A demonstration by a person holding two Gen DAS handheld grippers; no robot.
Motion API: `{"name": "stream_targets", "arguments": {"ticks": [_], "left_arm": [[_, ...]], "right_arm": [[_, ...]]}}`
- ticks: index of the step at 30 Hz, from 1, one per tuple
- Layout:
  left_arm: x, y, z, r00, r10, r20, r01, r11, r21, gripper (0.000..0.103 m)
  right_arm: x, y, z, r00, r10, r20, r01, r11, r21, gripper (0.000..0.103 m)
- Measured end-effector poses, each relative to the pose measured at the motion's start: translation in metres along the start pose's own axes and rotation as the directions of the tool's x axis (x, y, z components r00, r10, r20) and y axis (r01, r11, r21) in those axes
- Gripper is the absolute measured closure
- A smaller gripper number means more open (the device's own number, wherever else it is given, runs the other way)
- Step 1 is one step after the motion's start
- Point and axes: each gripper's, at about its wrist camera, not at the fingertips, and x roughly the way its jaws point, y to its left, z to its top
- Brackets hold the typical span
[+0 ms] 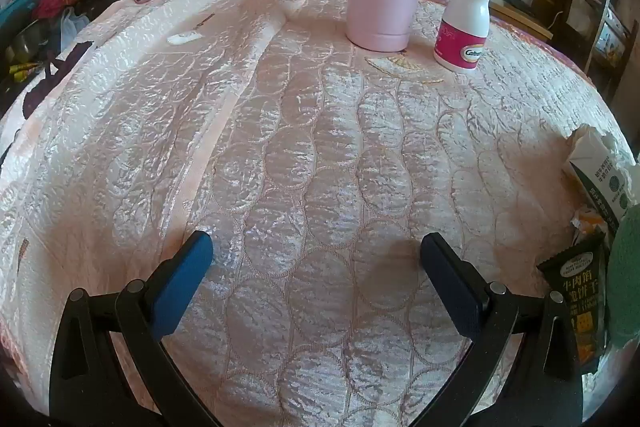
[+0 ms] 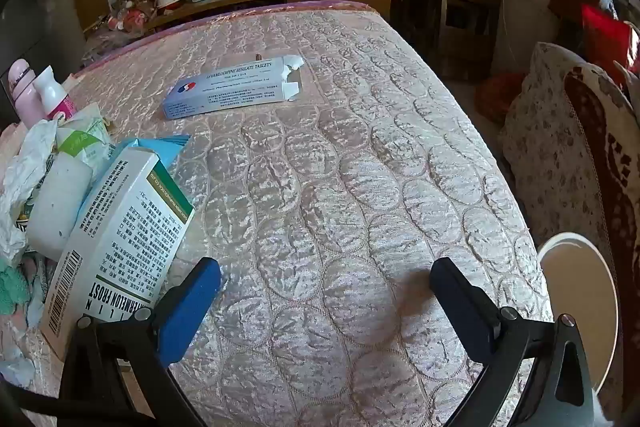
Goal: Collect trash
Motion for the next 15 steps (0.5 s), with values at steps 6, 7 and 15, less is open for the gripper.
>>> {"name": "stream_targets", "arguments": {"ticks": [6, 7, 15], "left_arm": [[-0.009, -0.001, -0.003, 1.0, 0.004, -0.013, -0.004, 1.0, -0.005, 0.0], [-0.015, 0.0, -0.004, 1.0, 0.01, 0.01, -0.01, 1.0, -0.013, 0.0], [-0.076, -0.004, -0.01, 0.993, -0.015, 0.115, 0.016, 1.0, -0.011, 0.0]], "right_arm": [[0.0, 0.0, 0.0, 1.0, 0.0, 0.0, 0.0, 1.0, 0.0, 0.0], [0.0, 0.0, 0.0, 1.0, 0.0, 0.0, 0.0, 1.0, 0.0, 0.0], [0.0, 0.002, 0.001, 1.0, -0.003, -0.001, 0.003, 1.0, 0.002, 0.0]]}}
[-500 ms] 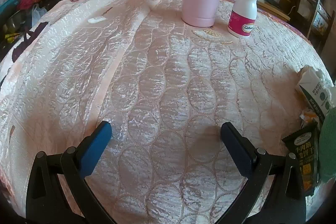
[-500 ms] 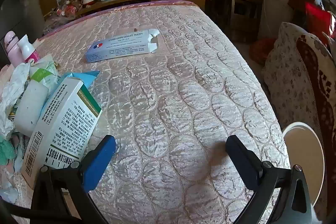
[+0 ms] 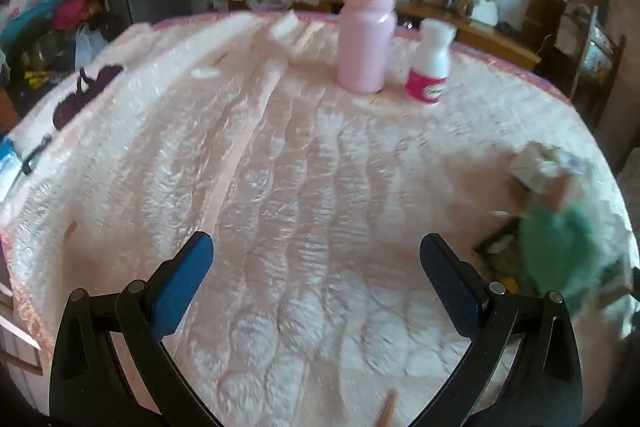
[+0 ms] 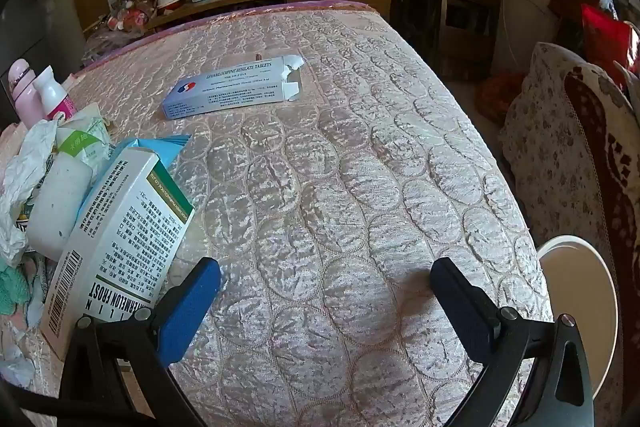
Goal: Collect trash
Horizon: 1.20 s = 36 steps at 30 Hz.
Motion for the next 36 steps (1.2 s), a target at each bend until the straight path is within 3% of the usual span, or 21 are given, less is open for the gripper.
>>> {"name": "stream_targets", "arguments": {"ticks": [4, 8, 14, 23, 29, 36], "left_arm": [[-0.032, -0.016, -0.006, 0.998, -0.014, 0.067, 0.012, 1.0, 0.029, 0.0], [-0.059, -0.038, -0.013, 0.993, -0.042, 0.114, 0.034, 0.997, 0.068, 0.0], [-0.094, -0.066, -0.017, 0.98, -0.097, 0.174, 0.08, 0.991, 0.103, 0.0], [-0.136, -0.091, -0.019, 0.954, -0.148, 0.262, 0.114, 0.983, 0.142, 0.0], [-0.151, -0.095, -0.021, 0.936, -0.18, 0.301, 0.141, 0.979, 0.147, 0.0], [-0.159, -0.096, -0.024, 0.927, -0.195, 0.321, 0.156, 0.977, 0.145, 0.0]], "right_arm": [[-0.003, 0.0, -0.003, 1.0, -0.002, -0.012, 0.002, 1.0, 0.006, 0.0], [-0.021, 0.007, -0.013, 0.995, 0.052, -0.083, -0.057, 0.997, -0.054, 0.001], [-0.093, 0.026, -0.036, 0.988, 0.127, 0.092, -0.124, 0.992, -0.034, 0.001], [-0.183, 0.067, -0.039, 0.914, 0.196, 0.354, -0.182, 0.981, -0.074, 0.001], [-0.21, 0.079, -0.028, 0.882, 0.196, 0.428, -0.173, 0.981, -0.093, 0.001], [-0.218, 0.079, -0.026, 0.871, 0.201, 0.449, -0.176, 0.98, -0.098, 0.001]]}}
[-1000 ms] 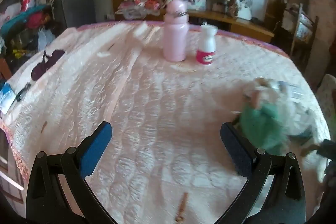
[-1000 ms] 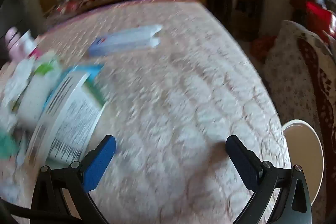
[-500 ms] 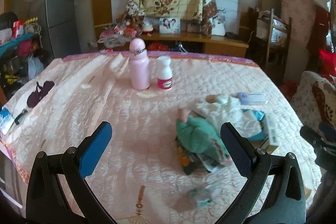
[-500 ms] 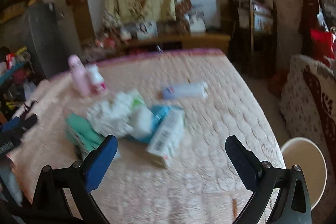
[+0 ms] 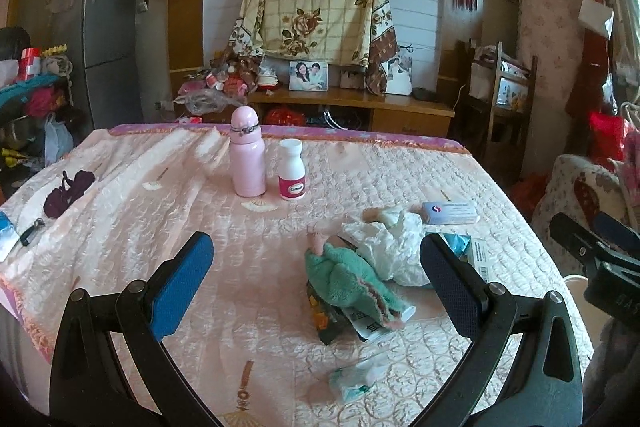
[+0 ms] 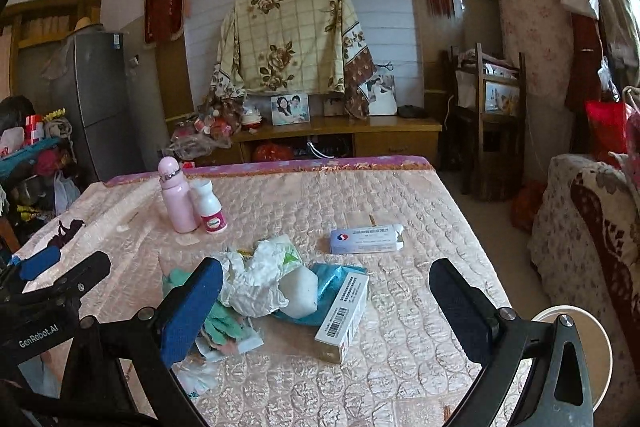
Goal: Collect trash
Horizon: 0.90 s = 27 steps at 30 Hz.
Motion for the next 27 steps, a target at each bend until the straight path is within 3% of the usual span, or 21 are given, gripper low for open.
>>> {"name": "stream_targets", "arguments": {"ticks": [27], "left_arm": [[0.0037, -0.0004, 0.0001, 1.0, 0.006, -0.021, -0.006, 1.0, 0.012, 0.0]], "right_arm": [[0.0031, -0.0031, 0.002, 1.0, 0.0, -0.009, 0.001, 1.0, 0.031, 0.001]]}}
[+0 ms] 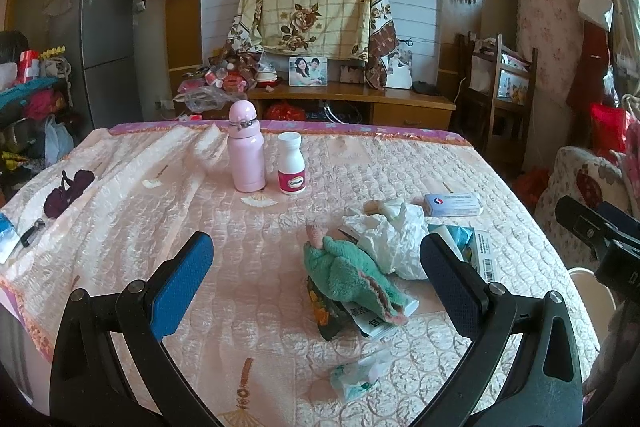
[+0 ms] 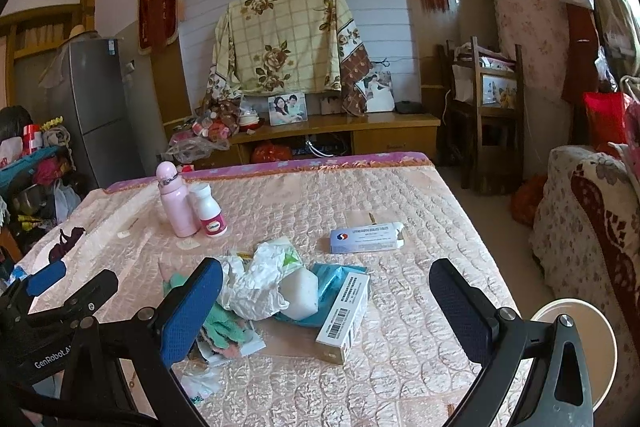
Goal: Collect trash
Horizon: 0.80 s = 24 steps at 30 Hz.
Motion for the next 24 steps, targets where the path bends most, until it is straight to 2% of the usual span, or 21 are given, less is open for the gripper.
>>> {"name": "stream_targets", "arguments": {"ticks": [24], "left_arm": [[0.0053, -0.0031, -0.0065, 1.0, -0.005, -0.014, 0.005, 1.0, 0.008, 0.0]], "right_arm": [[0.0032, 0.0013, -0.0006, 1.0, -0.01, -0.019, 0.01, 1.0, -0.004, 0.001]]}}
